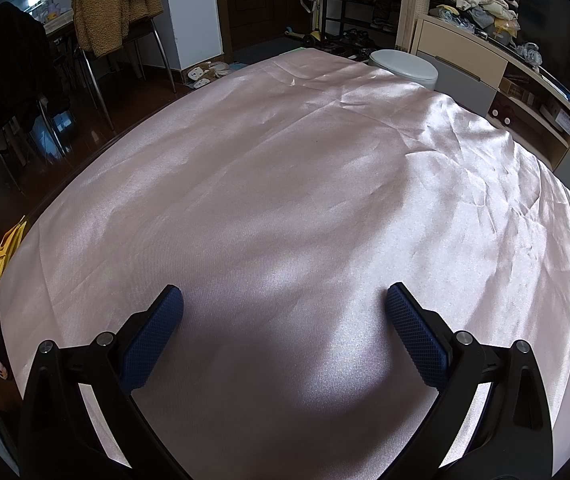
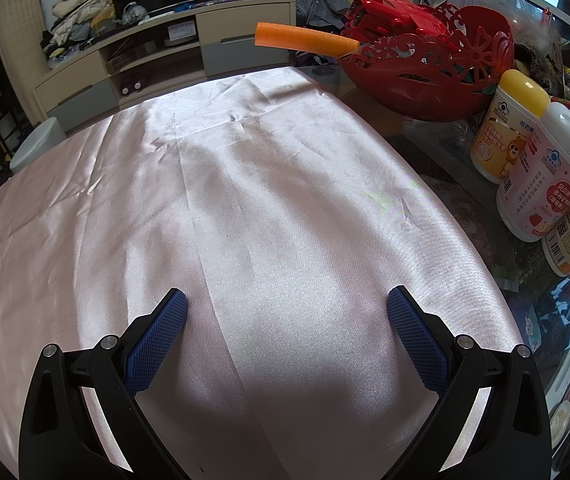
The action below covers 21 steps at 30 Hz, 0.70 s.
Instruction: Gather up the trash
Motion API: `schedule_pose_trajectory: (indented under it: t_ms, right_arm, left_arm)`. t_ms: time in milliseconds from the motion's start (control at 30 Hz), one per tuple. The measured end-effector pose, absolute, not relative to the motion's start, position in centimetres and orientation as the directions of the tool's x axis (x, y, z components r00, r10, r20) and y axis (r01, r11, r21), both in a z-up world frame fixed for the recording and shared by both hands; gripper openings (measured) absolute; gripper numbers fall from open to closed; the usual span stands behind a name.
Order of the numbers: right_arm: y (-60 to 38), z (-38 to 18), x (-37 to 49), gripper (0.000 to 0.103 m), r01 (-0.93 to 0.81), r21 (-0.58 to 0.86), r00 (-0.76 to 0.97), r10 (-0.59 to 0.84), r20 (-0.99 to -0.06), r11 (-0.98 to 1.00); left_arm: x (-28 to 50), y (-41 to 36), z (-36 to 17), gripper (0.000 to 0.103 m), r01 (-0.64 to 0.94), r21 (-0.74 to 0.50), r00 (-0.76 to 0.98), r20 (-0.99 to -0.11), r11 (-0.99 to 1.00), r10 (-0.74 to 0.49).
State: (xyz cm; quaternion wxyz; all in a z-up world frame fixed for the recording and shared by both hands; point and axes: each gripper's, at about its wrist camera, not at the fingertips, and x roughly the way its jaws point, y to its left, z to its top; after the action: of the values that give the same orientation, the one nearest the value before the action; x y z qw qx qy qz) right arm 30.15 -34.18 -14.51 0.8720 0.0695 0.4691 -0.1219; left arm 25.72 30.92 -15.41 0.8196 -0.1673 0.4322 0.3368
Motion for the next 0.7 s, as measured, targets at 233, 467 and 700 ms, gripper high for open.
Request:
schedule_pose_trajectory:
  t_ms: [233, 467, 700]
  right_arm:
    - [-34.19, -14.51, 30.09, 0.101, 0.278, 0.007, 0.530, -0.147, -0.835, 0.961]
    - [-34.18, -14.52, 30.21, 0.101, 0.278, 0.007, 0.530, -0.147, -0.835, 0.961]
    - [-34.18, -14.51, 30.13, 0.101, 0.278, 0.007, 0.530, -0.147, -0.835, 0.961]
  left_arm:
    - [25.74, 30.94, -15.42, 0.096, -0.696, 0.016, 0.400, -0.821, 0.718, 0.407]
    - [25.63, 31.06, -15.42, 0.096, -0.699, 0.013, 0.400, -0.821, 0.715, 0.407]
    - [25.55, 31.14, -15.38, 0.096, -0.701, 0.019, 0.396, -0.821, 0.713, 0.411]
